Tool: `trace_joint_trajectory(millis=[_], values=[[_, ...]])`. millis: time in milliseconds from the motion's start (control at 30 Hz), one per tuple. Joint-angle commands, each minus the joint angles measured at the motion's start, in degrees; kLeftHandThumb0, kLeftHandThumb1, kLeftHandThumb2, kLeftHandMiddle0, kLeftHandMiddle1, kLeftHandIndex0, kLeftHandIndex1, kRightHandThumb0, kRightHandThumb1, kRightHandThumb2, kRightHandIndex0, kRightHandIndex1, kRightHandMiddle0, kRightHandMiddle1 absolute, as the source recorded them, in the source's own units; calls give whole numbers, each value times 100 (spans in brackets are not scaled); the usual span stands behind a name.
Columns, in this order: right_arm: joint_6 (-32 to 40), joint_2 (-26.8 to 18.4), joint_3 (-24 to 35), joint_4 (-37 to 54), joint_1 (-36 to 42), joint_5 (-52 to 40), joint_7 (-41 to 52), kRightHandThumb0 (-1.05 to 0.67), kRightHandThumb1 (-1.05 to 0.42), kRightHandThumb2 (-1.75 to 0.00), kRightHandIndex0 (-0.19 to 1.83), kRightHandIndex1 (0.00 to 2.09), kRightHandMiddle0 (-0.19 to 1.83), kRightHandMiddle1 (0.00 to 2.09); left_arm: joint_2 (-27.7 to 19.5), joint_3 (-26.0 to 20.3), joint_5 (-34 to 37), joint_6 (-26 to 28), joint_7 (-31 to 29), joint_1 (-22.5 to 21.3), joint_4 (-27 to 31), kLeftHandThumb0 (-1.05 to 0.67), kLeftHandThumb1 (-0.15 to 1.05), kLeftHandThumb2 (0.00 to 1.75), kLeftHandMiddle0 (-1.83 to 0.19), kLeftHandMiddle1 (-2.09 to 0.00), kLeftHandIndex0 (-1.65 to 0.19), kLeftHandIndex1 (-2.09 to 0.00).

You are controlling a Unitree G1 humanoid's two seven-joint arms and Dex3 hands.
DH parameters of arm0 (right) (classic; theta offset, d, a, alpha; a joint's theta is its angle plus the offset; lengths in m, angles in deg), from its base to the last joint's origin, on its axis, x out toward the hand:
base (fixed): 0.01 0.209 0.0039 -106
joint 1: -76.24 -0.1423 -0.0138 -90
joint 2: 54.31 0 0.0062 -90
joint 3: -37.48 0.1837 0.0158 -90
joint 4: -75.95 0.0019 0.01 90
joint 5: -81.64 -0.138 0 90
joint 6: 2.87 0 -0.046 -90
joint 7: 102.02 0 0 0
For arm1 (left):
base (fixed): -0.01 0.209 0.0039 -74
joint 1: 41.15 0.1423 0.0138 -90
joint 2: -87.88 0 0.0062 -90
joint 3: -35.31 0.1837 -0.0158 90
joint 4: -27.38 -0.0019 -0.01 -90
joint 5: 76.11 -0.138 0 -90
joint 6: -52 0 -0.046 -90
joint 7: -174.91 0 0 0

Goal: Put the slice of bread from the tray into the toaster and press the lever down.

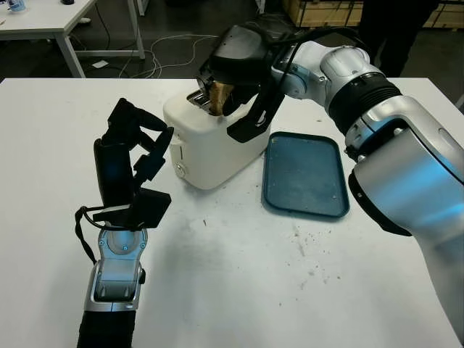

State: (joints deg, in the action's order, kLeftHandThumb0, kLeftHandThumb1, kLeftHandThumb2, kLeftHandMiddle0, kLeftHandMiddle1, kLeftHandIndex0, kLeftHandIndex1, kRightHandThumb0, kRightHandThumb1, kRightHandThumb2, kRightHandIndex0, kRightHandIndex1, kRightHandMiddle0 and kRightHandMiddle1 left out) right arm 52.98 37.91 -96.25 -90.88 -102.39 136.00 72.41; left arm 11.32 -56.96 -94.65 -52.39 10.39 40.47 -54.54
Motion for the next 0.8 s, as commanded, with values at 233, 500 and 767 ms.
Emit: trace_joint_trajectory(millis=[233, 500, 767], values=[[68, -215, 581, 67, -182, -401, 81, -69, -89, 0, 2, 67, 32, 17, -41, 10, 40, -182, 16, 2, -103, -30, 92, 21, -80, -175, -48, -171], [-805, -560, 3213, 614, 1230, -3119, -474, -50, -91, -2, 30, 95, 62, 26, -167, -82, 128, -221, -78, 14, -167, -34, 92, 25, -78, -175, -50, -157], [-1953, -854, 3591, 2234, 4411, -3161, -1405, -35, -92, -20, 89, 131, 83, 93, -679, -154, -24, -7, -416, -197, -280, -32, 92, 24, -76, -175, -67, -109]])
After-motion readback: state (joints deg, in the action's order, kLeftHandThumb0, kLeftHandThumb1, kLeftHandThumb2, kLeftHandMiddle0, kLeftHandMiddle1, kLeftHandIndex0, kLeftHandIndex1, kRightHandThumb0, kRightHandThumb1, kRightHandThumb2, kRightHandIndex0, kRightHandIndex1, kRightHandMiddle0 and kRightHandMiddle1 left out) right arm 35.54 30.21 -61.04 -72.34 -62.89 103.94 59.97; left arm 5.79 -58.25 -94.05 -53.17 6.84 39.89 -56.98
